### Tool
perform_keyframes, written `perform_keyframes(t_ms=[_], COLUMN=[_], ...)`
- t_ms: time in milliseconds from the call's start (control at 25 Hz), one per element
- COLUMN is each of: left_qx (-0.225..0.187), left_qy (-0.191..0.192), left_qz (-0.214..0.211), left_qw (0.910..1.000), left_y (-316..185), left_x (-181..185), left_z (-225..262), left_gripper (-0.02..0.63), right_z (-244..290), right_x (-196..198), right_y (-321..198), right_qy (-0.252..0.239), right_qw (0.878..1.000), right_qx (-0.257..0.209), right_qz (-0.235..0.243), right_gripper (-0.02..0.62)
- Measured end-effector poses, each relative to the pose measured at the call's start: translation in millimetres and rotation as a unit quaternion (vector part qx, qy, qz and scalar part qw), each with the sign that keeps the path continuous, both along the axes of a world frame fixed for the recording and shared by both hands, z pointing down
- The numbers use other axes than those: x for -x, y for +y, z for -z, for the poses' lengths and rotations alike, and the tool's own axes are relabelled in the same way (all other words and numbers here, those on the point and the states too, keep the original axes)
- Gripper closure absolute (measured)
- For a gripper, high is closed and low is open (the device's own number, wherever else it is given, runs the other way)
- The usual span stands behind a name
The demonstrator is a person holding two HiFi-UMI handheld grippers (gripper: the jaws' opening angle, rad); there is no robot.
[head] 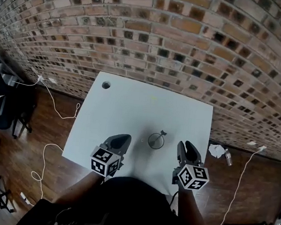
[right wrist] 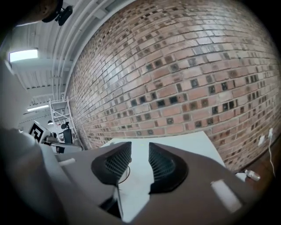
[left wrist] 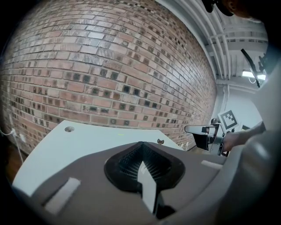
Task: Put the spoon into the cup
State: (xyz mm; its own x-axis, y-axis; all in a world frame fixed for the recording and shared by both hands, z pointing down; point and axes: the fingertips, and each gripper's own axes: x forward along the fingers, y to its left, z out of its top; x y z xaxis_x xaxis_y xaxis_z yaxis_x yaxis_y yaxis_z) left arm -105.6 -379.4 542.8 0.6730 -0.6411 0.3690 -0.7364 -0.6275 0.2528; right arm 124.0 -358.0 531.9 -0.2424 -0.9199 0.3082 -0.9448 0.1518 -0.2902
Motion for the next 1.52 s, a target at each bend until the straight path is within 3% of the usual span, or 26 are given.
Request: perform_keyframes(t_ms=[320,640,840,1040,1200,1360,1520], left_qx=[-0.023,-0.035,-0.071,-0.096,-0.111,-0.115,-0.13], left_qy=[0.006,0.027,0.028,0.021,0.028,0.053,0.052], left_qz=[0.011,0.049,0.068,0.108,0.099,0.101,0.065], left_qw=[0.9997,0.9978,0.9948,0.9893,0.9885,0.9869,0.9879], left_y=[15.2,35.0,40.1,57.0,76.5,101.1,129.6], left_x=[-12.9,-25.4,-31.8,-12.0,1.2,21.2,43.6], left_z=[25.6,52.9,74.1,95.2,110.6,118.1,121.8], left_gripper=[0.612,0.612,0.612,0.612,0.612,0.612,0.612], right_z=[36.2,63.8,65.2,64.4,72.4,72.7,83.6], right_x=[-35.4,-50.4,-55.0,-50.7,-42.2,-31.5,-2.6], right_y=[16.7,30.8,39.4,46.9,63.7,95.8,131.3], right_qy=[-0.018,-0.017,-0.026,-0.03,-0.032,-0.03,-0.023], right_qw=[0.999,0.998,0.997,0.996,0.995,0.997,0.997], right_qx=[-0.033,-0.059,-0.059,-0.06,-0.076,-0.062,-0.074], right_qz=[0.001,0.028,0.05,0.061,0.051,0.031,0.029], right_gripper=[0.536,0.541,0.556,0.586,0.588,0.588,0.588])
